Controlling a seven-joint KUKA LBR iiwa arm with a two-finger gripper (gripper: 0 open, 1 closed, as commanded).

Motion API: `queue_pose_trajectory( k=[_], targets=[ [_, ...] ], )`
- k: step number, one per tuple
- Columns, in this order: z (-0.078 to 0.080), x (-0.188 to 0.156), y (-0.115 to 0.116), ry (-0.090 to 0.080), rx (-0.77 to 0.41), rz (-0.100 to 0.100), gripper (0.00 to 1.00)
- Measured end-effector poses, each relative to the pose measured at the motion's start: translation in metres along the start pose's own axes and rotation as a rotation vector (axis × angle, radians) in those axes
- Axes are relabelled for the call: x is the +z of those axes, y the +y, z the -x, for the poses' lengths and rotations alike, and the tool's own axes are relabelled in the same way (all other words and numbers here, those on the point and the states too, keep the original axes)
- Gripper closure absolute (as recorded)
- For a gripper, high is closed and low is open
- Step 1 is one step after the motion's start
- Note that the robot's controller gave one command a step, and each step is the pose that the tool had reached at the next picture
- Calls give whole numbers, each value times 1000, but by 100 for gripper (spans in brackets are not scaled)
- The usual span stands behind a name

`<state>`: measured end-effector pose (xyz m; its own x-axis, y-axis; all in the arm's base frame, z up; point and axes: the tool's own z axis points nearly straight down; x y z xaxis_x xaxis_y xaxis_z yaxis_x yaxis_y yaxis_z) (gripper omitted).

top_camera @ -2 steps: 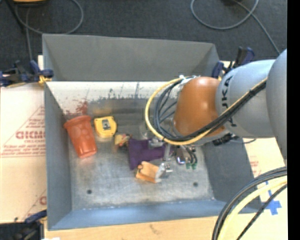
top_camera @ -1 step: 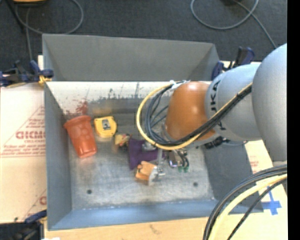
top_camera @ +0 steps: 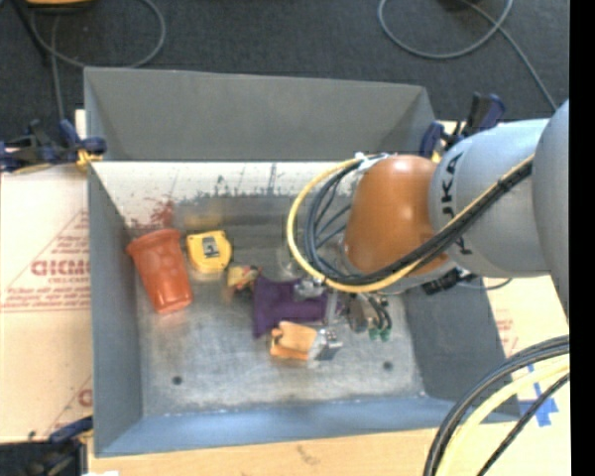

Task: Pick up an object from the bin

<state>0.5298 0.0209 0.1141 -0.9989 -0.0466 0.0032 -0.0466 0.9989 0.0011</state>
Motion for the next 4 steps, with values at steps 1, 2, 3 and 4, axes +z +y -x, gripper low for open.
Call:
queue_pose_trajectory(
  k=[1,2,3,4],
  targets=[
    [8,3,3,-14,24,-1,0],
    [-8,37,14,12,-65,-3,100],
    [-7,37,14,12,-65,-3,100],
    [2,-97,4,-7,-71,-3,100]
  ],
)
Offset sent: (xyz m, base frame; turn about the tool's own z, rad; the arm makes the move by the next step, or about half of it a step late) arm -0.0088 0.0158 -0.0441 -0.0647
